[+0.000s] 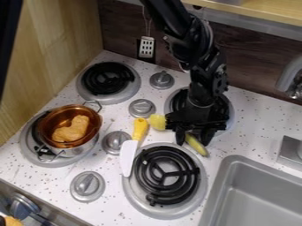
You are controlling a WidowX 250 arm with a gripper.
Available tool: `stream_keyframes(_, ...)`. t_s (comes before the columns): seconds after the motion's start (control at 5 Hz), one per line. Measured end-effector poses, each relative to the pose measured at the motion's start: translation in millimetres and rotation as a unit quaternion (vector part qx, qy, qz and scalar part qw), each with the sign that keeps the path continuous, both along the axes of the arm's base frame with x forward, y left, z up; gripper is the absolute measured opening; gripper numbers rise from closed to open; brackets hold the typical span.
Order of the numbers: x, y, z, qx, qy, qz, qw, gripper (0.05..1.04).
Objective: Move the spoon to the upper left burner
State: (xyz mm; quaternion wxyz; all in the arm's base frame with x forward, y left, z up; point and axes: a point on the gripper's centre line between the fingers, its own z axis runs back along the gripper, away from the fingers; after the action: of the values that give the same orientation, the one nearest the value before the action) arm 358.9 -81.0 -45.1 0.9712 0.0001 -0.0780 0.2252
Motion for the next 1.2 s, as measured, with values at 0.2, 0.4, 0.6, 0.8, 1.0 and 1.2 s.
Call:
stream_keyframes(0.2, -1.8, 0.2, -0.8, 0.003, -0.003, 0.007, 1.0, 0.54)
stream_keyframes(0.4, -1.7, 1.4, 0.1, 0.005, -0.004, 0.015, 0.9999, 0.464)
stream_keyframes(0.6, -5.5, 2.5, 1.3, 0.014, 0.007, 0.025, 0.9996, 0.433)
stream_keyframes(0.8, -8.0, 2.7, 24.7, 0.043, 0.012, 0.021, 0.9988, 0.308)
stream_keyframes(1.0, -12.0, 12.7, 49.6, 0.058, 0.018, 0.051, 0.9969, 0.229)
stream_keyframes(1.2, -12.5, 17.9, 76.7, 0.071, 0.015, 0.089, 0.9934, 0.227)
